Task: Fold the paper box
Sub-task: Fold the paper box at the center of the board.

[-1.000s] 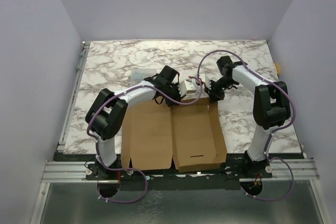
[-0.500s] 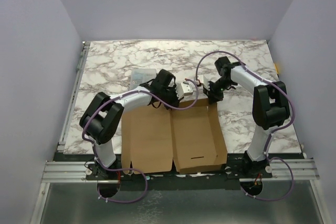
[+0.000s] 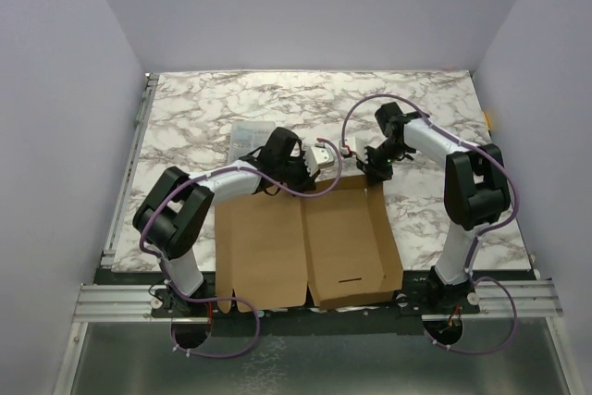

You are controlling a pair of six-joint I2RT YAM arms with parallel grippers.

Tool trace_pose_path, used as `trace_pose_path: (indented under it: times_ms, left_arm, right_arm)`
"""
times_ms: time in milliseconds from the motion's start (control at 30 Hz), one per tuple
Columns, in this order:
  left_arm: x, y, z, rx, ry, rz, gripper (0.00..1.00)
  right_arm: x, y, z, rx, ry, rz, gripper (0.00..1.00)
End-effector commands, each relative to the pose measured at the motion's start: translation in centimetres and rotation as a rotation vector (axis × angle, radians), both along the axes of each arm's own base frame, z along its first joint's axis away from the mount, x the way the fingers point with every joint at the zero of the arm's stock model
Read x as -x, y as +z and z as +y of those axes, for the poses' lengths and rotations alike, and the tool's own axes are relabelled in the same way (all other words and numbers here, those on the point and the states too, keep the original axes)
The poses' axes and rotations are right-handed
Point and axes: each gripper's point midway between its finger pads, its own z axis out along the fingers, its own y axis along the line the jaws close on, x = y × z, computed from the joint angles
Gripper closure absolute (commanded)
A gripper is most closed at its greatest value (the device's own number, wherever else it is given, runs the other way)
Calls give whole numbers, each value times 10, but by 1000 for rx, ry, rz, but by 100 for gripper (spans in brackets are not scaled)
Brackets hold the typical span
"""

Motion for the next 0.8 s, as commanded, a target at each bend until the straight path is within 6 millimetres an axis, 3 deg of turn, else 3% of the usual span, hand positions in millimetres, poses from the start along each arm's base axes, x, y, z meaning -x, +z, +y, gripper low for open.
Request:
trace_pose_path:
  times_ms: [0, 67, 167, 267, 400, 633, 767]
  left_arm:
    - [-24, 72, -35, 232, -30, -175, 100]
    - [-22, 70, -36, 226, -29, -175, 100]
    - [-19, 58, -29, 185, -13, -165, 100]
    - [-17, 50, -20, 138, 2, -171, 100]
    - [-16, 46, -11, 92, 13, -198, 100]
    - [-16, 44, -11, 73, 12, -206, 100]
    - [-16, 41, -12, 60, 14, -198, 100]
  right_arm:
    - [37, -15, -3, 49, 7, 146, 100]
    - [36, -7, 8, -6, -23, 159, 99]
    - [28, 1, 13, -31, -78, 186, 89]
    - [12, 13, 11, -83, -149, 169, 76]
    - [-2, 30, 9, -128, -206, 140, 67]
    - [-25, 73, 3, -232, -293, 74, 45]
    - [-32, 84, -3, -259, -334, 49, 35]
